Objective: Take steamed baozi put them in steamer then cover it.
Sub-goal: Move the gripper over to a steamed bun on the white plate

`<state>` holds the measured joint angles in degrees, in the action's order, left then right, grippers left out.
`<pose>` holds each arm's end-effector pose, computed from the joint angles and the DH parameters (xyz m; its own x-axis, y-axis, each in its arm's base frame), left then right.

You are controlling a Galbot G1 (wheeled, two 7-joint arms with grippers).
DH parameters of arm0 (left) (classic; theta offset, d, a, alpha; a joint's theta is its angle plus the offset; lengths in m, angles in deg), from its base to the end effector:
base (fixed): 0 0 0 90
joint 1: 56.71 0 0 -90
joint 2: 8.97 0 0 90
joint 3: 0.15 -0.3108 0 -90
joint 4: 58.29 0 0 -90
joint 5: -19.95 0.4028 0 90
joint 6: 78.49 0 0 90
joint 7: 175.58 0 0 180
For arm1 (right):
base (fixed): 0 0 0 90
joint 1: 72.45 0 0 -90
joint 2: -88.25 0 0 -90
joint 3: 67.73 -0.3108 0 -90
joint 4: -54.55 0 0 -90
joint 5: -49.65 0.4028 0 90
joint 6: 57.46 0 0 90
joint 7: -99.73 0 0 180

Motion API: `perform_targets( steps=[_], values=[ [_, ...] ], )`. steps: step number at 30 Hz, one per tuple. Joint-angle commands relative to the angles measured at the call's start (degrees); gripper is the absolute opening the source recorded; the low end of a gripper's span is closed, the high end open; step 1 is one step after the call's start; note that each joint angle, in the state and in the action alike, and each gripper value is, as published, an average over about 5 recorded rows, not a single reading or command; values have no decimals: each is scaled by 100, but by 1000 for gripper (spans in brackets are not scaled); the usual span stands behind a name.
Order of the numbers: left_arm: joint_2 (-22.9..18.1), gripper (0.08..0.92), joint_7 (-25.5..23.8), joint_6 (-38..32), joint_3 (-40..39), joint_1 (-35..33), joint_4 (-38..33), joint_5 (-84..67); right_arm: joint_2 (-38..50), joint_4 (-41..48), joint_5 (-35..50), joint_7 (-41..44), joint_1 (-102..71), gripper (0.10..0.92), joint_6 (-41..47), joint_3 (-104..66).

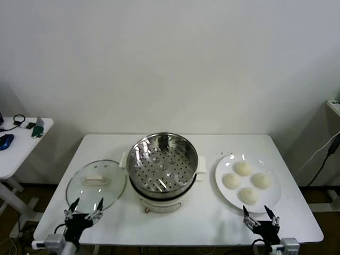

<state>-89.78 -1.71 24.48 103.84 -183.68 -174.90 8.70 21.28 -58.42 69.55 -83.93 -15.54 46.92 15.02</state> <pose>0.2102 0.1068 -0.3019 -0.9299 -0.0448 0.3651 -0.0327 0.9987 0.0394 0.2410 -0.1032 -0.3040 -0.9181 0.0369 0.3945 0.0023 0.9961 -0.0878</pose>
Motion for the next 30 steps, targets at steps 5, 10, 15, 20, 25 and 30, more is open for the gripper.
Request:
perform_targets(
  steps=[5, 10, 15, 20, 25, 30],
  values=[
    [-3, 823, -13, 35, -12, 59, -26, -41, 1080, 250, -65, 67, 1935, 823, 1322, 6],
    [4, 823, -16, 21, -22, 94, -17, -85, 2512, 1174, 121, 968, 3659, 823, 1751, 1287],
    [-13, 823, -19, -17, -28, 78, -28, -89, 3902, 2130, -513, 2702, 5665, 823, 1343, 3549],
    [-107, 823, -24, -32, -44, 69, -22, -46, 4375, 3232, -1312, 4407, 8241, 823, 170, 6321],
    [-177, 823, -37, -68, -97, 16, -57, 38, 4257, 4234, -1685, 5895, 10271, 823, -825, 8598],
    [-215, 823, -47, -114, -112, -15, -31, 92, 3859, 4858, -1479, 6703, 11351, 823, -1399, 9826]
  ],
)
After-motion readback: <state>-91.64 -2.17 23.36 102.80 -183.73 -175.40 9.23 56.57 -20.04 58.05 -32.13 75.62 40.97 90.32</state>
